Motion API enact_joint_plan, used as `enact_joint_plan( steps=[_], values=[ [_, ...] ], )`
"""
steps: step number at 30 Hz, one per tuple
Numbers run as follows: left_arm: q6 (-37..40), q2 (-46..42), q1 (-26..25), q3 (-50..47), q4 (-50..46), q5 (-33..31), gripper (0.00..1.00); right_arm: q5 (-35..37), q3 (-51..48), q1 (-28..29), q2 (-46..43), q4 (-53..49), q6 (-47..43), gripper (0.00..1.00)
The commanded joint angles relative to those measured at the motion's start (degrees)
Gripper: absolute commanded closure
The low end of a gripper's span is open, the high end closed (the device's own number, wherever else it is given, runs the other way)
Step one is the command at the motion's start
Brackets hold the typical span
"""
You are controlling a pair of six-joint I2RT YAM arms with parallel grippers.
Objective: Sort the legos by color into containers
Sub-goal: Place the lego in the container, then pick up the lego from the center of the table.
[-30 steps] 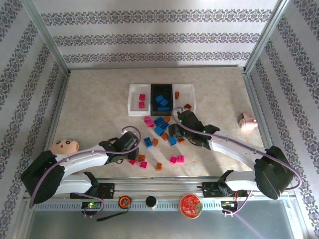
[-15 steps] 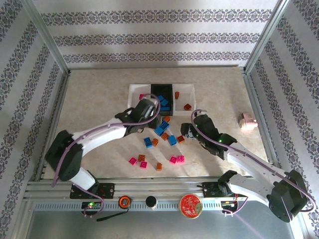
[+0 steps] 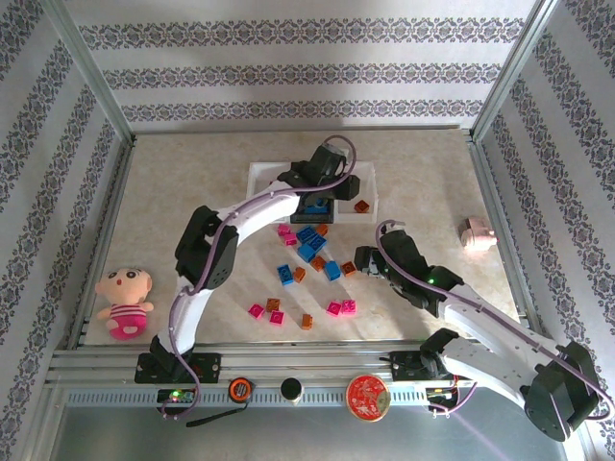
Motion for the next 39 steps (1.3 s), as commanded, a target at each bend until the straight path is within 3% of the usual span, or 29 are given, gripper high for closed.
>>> enact_joint_plan(
  steps=[1, 7, 11, 19, 25, 34, 39],
  values=[
    [-0.99, 3.65, 0.81, 7.86, -5.05, 2.44, 0.55, 1.42, -0.93, -0.36, -1.37, -1.79, 0.38, 0.35],
    [-3.14, 5.32, 1.37, 14.90, -6.71, 3.94, 0.38, 0.22, -1.53, -0.41, -1.50, -1.80, 0.18, 0.35],
    [-3.14, 1.33, 1.47, 12.40, -5.83, 4.21, 0.28, -2.47, -1.65, -0.36, 0.40, -0.44, -0.73, 0.35],
    [-5.16, -19.04, 1.56, -16.87, 10.51, 4.44, 0.10, -8.89, 0.68, 1.67, 8.84, 3.17, -3.25, 0.36],
    [-5.72, -35.15, 1.59, -37.77, 16.53, 1.09, 0.03, -10.28, 3.65, 6.05, 16.54, 3.95, -4.79, 0.39],
    [-5.92, -57.48, 1.61, -62.96, 15.32, -8.93, 0.00, -11.12, 5.78, 10.17, 25.20, 6.19, -3.86, 0.41],
    [-7.34, -67.54, 1.61, -72.32, 13.67, -14.18, 0.00, -9.48, 6.93, 10.48, 28.85, 6.29, -3.14, 0.43]
  ],
)
